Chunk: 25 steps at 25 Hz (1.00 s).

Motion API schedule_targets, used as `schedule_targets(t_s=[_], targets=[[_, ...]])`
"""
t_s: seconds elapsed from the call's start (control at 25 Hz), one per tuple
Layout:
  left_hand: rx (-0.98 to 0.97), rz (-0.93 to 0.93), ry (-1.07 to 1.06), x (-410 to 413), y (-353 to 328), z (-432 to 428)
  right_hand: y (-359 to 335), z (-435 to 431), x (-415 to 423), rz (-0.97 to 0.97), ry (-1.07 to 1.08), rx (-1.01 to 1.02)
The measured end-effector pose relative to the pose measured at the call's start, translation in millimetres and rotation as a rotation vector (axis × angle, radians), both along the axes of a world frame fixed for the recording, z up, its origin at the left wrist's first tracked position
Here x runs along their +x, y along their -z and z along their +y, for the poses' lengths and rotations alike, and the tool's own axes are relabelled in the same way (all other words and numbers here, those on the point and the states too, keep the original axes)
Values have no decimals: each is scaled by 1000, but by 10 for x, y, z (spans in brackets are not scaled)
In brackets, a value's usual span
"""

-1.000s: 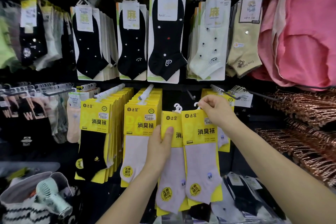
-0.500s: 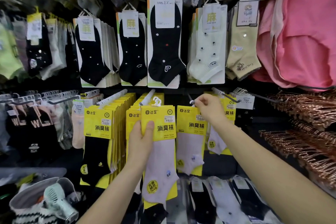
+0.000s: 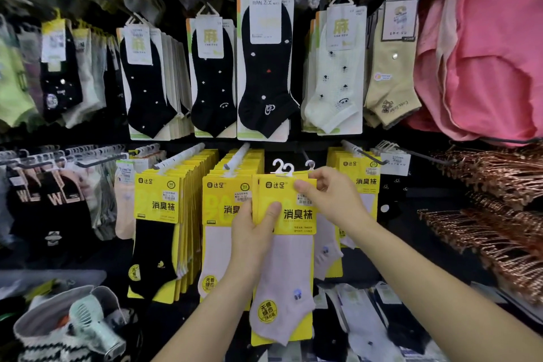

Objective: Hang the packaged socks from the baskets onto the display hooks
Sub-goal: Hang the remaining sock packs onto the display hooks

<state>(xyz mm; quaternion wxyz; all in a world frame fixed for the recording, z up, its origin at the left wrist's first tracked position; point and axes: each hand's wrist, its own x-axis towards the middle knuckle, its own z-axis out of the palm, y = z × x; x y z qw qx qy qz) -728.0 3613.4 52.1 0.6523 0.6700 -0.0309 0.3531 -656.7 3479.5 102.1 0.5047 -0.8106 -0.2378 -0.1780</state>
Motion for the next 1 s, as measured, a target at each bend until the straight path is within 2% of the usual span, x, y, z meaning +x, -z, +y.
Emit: schedule_targets(t_s=[0.2, 0.44, 0.6, 0.8, 0.92, 1.0], targets=[[-110, 42, -43, 38, 44, -14, 69, -159, 99, 53, 18, 42], [-93, 28, -158, 40, -39, 275, -46, -312, 348, 79, 146, 97], [-88, 55, -175, 9, -22, 377, -80, -168, 454, 32, 157, -38], [-77, 59, -99, -59, 14, 352, -2, -73, 512, 107, 204, -33], [-83, 67, -26, -63, 42, 275, -31, -116, 420, 3, 301, 31], [-93, 73, 31, -48, 60, 201, -51, -154, 305, -102, 275, 111]])
